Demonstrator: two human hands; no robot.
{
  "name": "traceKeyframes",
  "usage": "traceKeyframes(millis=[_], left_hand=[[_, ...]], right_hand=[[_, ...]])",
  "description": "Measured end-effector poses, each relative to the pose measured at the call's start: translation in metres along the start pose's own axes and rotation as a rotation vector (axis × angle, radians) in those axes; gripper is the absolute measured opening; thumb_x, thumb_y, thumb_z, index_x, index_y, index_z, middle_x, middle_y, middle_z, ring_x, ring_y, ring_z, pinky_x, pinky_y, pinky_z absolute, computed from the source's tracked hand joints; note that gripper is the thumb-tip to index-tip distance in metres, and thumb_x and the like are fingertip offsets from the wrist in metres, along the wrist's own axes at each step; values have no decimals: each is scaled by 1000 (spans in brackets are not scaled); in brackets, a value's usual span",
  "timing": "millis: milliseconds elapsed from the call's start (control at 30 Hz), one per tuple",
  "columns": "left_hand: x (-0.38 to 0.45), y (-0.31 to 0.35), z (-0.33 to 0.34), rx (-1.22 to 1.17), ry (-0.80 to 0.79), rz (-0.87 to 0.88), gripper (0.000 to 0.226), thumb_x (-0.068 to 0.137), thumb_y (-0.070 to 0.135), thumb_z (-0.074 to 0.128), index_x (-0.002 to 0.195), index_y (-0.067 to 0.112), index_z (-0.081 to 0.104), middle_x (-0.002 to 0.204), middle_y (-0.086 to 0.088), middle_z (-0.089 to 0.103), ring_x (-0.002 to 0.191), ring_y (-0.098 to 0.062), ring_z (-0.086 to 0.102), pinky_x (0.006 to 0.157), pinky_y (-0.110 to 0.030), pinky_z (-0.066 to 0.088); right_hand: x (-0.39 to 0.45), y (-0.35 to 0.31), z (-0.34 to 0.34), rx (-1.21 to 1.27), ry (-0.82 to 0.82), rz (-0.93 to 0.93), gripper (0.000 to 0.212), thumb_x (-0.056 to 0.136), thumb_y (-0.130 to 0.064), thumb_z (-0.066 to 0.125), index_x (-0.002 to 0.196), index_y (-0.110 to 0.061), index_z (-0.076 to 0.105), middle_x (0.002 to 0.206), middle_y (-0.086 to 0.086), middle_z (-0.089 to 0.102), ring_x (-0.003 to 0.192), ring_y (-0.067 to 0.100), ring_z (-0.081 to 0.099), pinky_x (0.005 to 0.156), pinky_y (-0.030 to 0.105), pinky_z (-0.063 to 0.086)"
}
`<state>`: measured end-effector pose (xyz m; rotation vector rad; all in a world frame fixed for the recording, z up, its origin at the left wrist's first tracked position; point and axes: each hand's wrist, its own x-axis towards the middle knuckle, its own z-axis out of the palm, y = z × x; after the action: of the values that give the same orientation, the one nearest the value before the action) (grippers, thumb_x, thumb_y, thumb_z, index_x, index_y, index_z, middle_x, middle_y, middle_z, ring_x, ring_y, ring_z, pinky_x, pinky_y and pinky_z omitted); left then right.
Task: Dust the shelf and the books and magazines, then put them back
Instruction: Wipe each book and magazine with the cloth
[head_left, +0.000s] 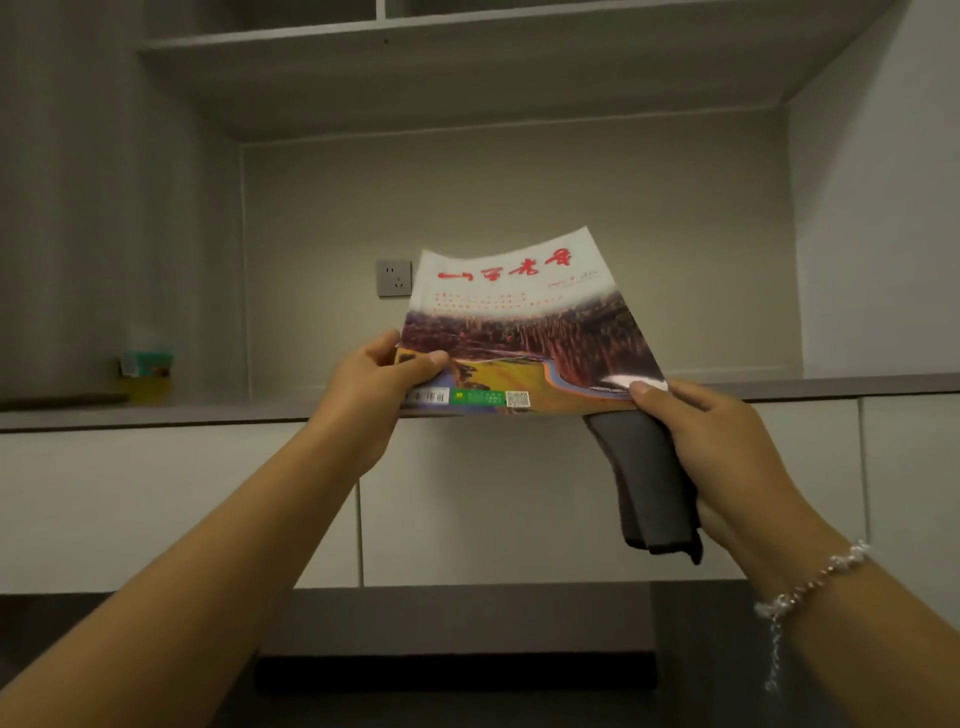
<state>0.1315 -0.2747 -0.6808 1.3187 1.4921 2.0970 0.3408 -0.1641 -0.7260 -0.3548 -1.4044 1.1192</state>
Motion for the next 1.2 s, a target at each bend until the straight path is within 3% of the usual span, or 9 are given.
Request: traceKeyframes(millis=[200, 300, 367, 500, 634, 734, 834, 1001, 1201], left_hand=[[-11, -3, -5, -43, -212, 74, 48, 76, 18, 64, 122, 7, 56, 103, -7, 70, 91, -15, 70, 76, -18, 55], [-16, -8, -5, -119, -184, 66, 49, 69, 22, 65, 116, 15, 54, 99, 1, 67, 85, -9, 70, 78, -17, 55], [-15, -12, -5, -81, -163, 89, 57, 69, 26, 66, 123, 13, 54, 105, 4, 63, 97, -11, 65, 88, -21, 51], [-12, -16, -3, -32, -89, 148, 18, 86, 23, 63, 104, 20, 65, 107, -5, 62, 102, -16, 58, 95, -29, 47], [-10, -17, 1, -19, -106, 146, 37, 76, 48, 67, 100, 20, 65, 109, -5, 64, 104, -17, 59, 100, -31, 44], [-2, -16, 4, -67, -13, 83, 36, 86, 37, 61, 112, 13, 63, 114, -7, 64, 104, -16, 63, 85, -24, 49], [8, -19, 4, -55, 98, 45, 55, 89, 33, 63, 138, 15, 47, 105, -2, 65, 78, -9, 65, 71, -23, 48], [15, -28, 10, 6, 199, 23, 56, 88, 37, 64, 140, 26, 45, 71, 1, 65, 49, -6, 60, 52, -19, 42], [21, -28, 17, -51, 244, -54, 62, 87, 36, 65, 143, 22, 42, 70, 0, 66, 47, -7, 60, 39, -15, 38]], right_hand=[[9, 4, 7, 39, 72, 38, 21, 91, -30, 61, 77, -18, 70, 76, 1, 71, 75, 20, 66, 67, 30, 52], [13, 2, 9, 15, 87, 20, 25, 92, -39, 56, 81, -20, 68, 82, 3, 69, 77, 19, 64, 65, 29, 52], [14, 3, 11, -2, 94, 5, 30, 92, -45, 52, 85, -20, 67, 81, 1, 67, 74, 16, 62, 59, 25, 50], [15, 5, 14, -46, 91, -22, 45, 84, -56, 50, 92, -16, 68, 78, -2, 63, 73, 13, 60, 55, 21, 47], [18, 5, 21, -36, 44, -48, 47, 78, -56, 56, 100, -17, 69, 90, -3, 71, 81, 11, 66, 56, 17, 51], [30, 6, 28, -57, 71, -16, 40, 84, -49, 62, 87, -10, 71, 86, 7, 72, 76, 17, 66, 64, 31, 56], [44, 11, 36, -117, 102, 15, 54, 83, -49, 65, 84, 5, 66, 89, 25, 66, 74, 25, 60, 74, 46, 55], [65, 25, 42, -206, 130, 43, 42, 80, -51, 67, 73, -10, 63, 71, 12, 53, 68, 23, 50, 64, 33, 40], [63, 29, 45, -237, 160, 44, 47, 84, -48, 64, 67, -6, 58, 69, 10, 50, 68, 21, 47, 63, 30, 37]])
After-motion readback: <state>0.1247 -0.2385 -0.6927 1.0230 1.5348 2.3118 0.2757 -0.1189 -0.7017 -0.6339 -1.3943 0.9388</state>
